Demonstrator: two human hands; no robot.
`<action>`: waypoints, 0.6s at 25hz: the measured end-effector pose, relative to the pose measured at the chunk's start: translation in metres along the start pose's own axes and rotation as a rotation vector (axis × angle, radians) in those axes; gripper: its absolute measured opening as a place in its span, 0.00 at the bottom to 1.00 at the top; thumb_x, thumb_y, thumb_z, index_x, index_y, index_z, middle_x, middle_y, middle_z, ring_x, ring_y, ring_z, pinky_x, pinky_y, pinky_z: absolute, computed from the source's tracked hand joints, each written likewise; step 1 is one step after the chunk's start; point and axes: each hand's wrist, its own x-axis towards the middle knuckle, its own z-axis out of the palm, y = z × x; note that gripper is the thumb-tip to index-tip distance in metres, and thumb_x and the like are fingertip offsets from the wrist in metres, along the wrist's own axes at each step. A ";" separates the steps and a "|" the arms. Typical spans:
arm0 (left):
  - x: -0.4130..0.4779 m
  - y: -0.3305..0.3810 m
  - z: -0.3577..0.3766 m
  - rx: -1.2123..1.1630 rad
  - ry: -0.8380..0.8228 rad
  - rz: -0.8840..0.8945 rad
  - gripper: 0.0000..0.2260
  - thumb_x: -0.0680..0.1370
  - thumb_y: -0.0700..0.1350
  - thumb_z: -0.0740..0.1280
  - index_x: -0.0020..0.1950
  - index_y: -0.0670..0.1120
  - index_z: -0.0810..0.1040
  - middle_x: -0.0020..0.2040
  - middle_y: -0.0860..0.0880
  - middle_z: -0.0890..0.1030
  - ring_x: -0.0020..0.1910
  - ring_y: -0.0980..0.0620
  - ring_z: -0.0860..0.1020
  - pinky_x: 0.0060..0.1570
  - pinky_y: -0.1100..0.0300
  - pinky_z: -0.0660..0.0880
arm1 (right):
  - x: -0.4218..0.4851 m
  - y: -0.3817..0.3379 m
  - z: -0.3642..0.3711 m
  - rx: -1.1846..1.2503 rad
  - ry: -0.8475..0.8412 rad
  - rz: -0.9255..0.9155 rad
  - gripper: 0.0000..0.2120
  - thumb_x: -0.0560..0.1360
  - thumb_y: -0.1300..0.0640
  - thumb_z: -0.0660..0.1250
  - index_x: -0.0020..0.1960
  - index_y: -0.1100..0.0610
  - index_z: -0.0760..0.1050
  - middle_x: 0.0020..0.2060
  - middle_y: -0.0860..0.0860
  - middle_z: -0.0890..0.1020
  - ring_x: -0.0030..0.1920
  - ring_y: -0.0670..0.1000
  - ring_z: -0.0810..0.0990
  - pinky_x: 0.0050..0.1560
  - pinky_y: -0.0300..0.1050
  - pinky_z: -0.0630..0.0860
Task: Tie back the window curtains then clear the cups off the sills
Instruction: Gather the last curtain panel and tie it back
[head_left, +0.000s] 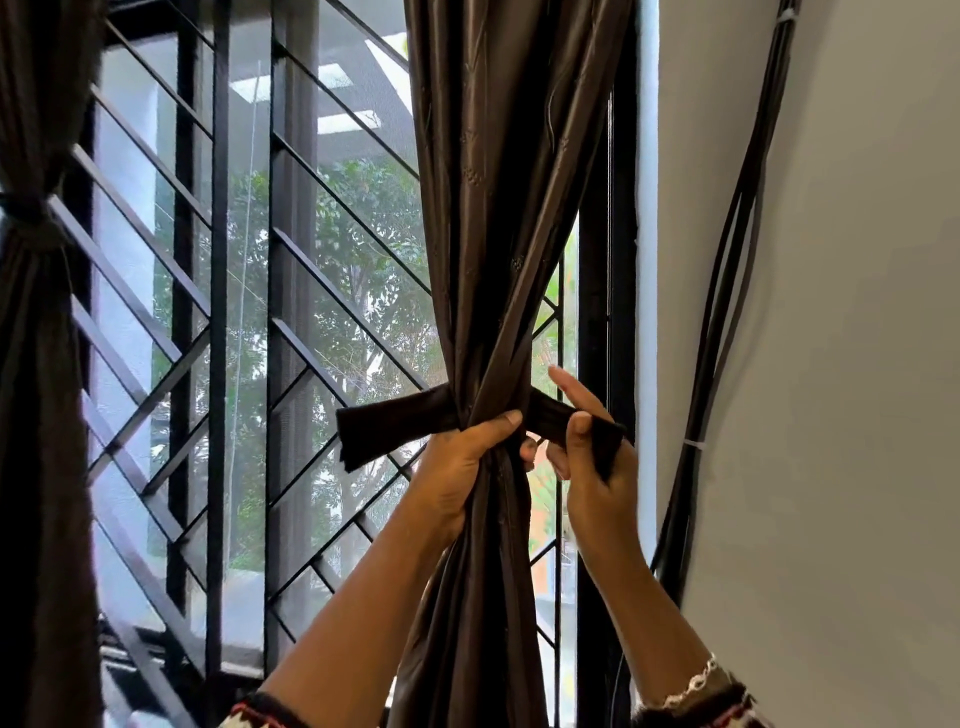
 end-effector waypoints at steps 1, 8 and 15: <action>0.001 -0.002 0.000 0.020 0.027 0.050 0.03 0.76 0.34 0.62 0.45 0.40 0.74 0.29 0.44 0.73 0.24 0.51 0.74 0.25 0.63 0.72 | 0.001 -0.003 0.000 0.050 0.029 -0.015 0.19 0.73 0.39 0.58 0.56 0.45 0.78 0.35 0.40 0.78 0.28 0.38 0.69 0.33 0.28 0.67; -0.003 -0.020 0.009 0.337 0.222 0.461 0.10 0.77 0.34 0.63 0.55 0.46 0.69 0.34 0.54 0.80 0.30 0.61 0.79 0.32 0.67 0.75 | 0.006 -0.025 0.003 0.271 0.069 0.080 0.16 0.73 0.48 0.55 0.44 0.54 0.80 0.27 0.49 0.79 0.29 0.45 0.76 0.37 0.35 0.75; -0.001 -0.043 -0.006 0.601 0.137 0.776 0.30 0.75 0.37 0.59 0.74 0.50 0.51 0.67 0.59 0.71 0.63 0.62 0.72 0.58 0.67 0.71 | 0.008 -0.023 0.008 0.303 -0.317 0.050 0.23 0.70 0.71 0.63 0.63 0.59 0.71 0.59 0.51 0.80 0.57 0.50 0.79 0.54 0.38 0.75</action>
